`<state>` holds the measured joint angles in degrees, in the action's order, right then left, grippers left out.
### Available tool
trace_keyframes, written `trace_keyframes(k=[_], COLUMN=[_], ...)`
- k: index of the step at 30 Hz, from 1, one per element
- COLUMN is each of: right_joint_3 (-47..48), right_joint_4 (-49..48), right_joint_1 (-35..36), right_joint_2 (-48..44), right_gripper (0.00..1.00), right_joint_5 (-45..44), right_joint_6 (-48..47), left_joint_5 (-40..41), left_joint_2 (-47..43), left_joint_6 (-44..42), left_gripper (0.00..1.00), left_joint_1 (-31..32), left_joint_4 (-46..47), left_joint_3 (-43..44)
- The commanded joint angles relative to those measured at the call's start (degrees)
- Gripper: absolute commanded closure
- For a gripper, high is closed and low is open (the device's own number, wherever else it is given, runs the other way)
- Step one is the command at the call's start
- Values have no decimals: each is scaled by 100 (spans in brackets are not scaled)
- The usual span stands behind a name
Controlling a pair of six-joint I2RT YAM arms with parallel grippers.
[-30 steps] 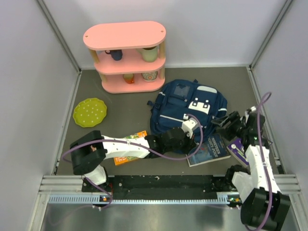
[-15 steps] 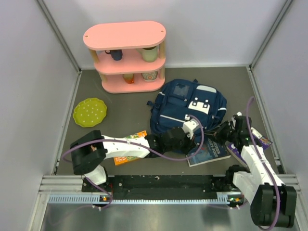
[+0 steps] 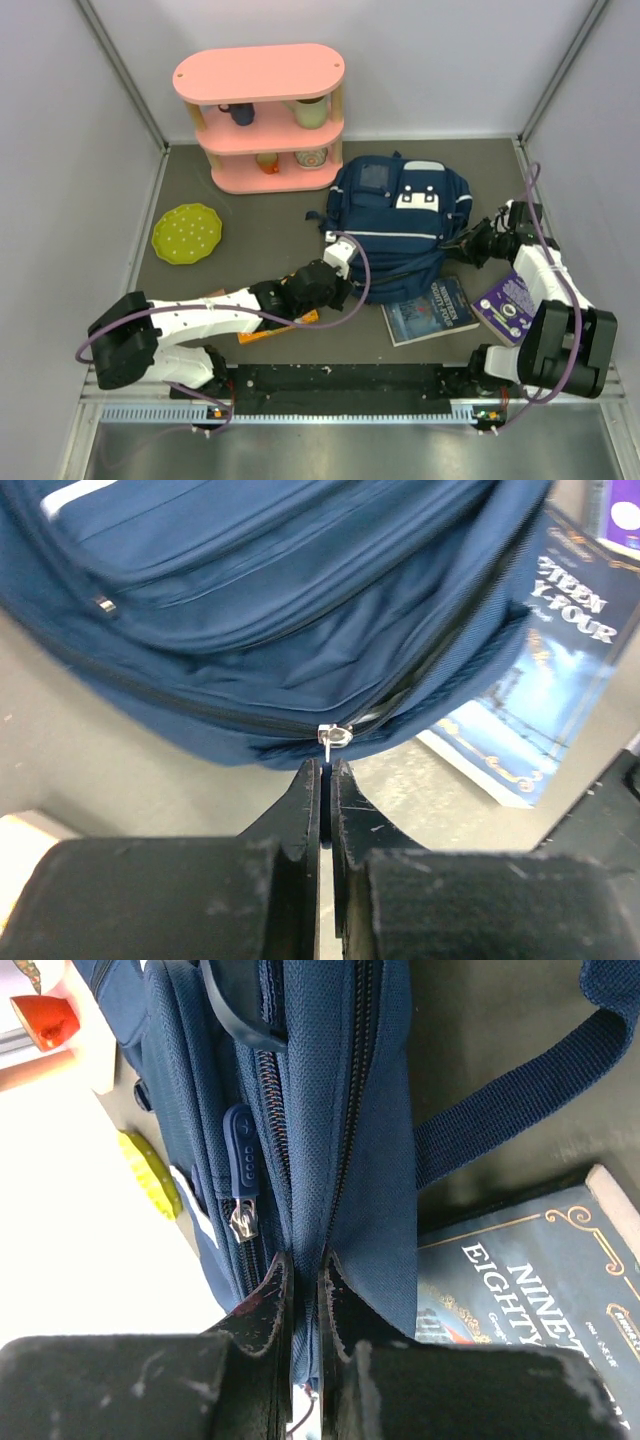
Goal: Pack the student bag
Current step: Unzip the student bag at the center of the board.
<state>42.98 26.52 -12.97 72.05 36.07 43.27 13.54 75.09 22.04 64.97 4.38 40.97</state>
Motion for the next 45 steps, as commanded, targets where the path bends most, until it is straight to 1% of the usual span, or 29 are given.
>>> trace_keyframes(k=[1,2,3,4,5,6,7,8,9,10,11,12,13,14,17,18,21,23,24,26,28,34,40,42,45], right_joint_3=[755,808,808,730,651,520,275,142,1,-357,-561,-746,-1008,-1081,-1248,-1309,-1573,-1644,-1661,-1688,-1872,-2074,-2277,-2189,-2039], right_joint_4=[-1325,-1325,-1273,-1229,-1150,-1080,-853,-685,-527,-369,-367,-376,-332,-184,255,309,318,222,213,169,-129,-411,-691,-701,-447], right_joint_1=[-215,-215,-197,-180,-179,-171,-179,-188,-179,-188,-153,-127,-31,179,470,593,944,1190,1505,1709,1938,2018,2027,2044,2228], right_joint_2=[265,274,274,153,38,-120,-278,-697,-919,-1147,-1698,-1947,-2254,-2709,-3257,-3520,-3820,-3821,-3726,-3629,-3497,-3417,-3172,-3110,-3241], right_gripper=[100,100,85,75,65,42,36,33,27,27,26,26,26,27,26,26,27,27,27,28,29,39,48,49,50], right_joint_5=[-462,-165,3,153,311,356,356,261,199,216,381,461,418,357,154,163,58,-83,-170,-382,-434,-768,-936,-813,-1101], right_joint_6=[-187,-230,-222,-205,-196,-196,-204,-265,-240,-170,170,356,523,760,1121,1244,1649,1896,1922,2097,2352,2494,2476,2415,2353], left_joint_5=[-52,-219,-377,-535,-893,-1045,-1177,-1248,-1266,-1275,-1327,-1328,-1328,-1519,-1696,-1784,-1907,-1960,-1969,-1978,-1934,-1811,-1934,-1890,-1969], left_joint_2=[-205,-136,-91,-30,110,207,304,496,585,734,787,840,945,981,1139,1183,1306,1350,1350,1342,1350,1254,1254,1271,1245], left_joint_6=[29,-7,-16,-24,2,10,63,72,72,81,90,98,98,116,160,160,99,72,63,55,46,19,-69,-77,-112], left_gripper=[100,100,100,100,100,100,100,100,100,100,100,100,100,100,100,100,100,100,100,100,100,100,100,100,100], left_joint_1=[-318,-318,-310,-318,-310,-301,-309,-266,-248,-231,-213,-204,-187,-143,-125,-116,-63,16,42,112,139,165,174,165,165], left_joint_4=[-1150,-1107,-1063,-975,-696,-571,-483,-482,-482,-491,-282,-245,-201,-157,45,89,159,186,186,256,274,317,423,414,467], left_joint_3=[-248,-169,14,103,182,357,463,578,814,903,1000,1157,1237,1299,1466,1562,1730,1800,1809,1809,1818,1765,1818,1827,1818])
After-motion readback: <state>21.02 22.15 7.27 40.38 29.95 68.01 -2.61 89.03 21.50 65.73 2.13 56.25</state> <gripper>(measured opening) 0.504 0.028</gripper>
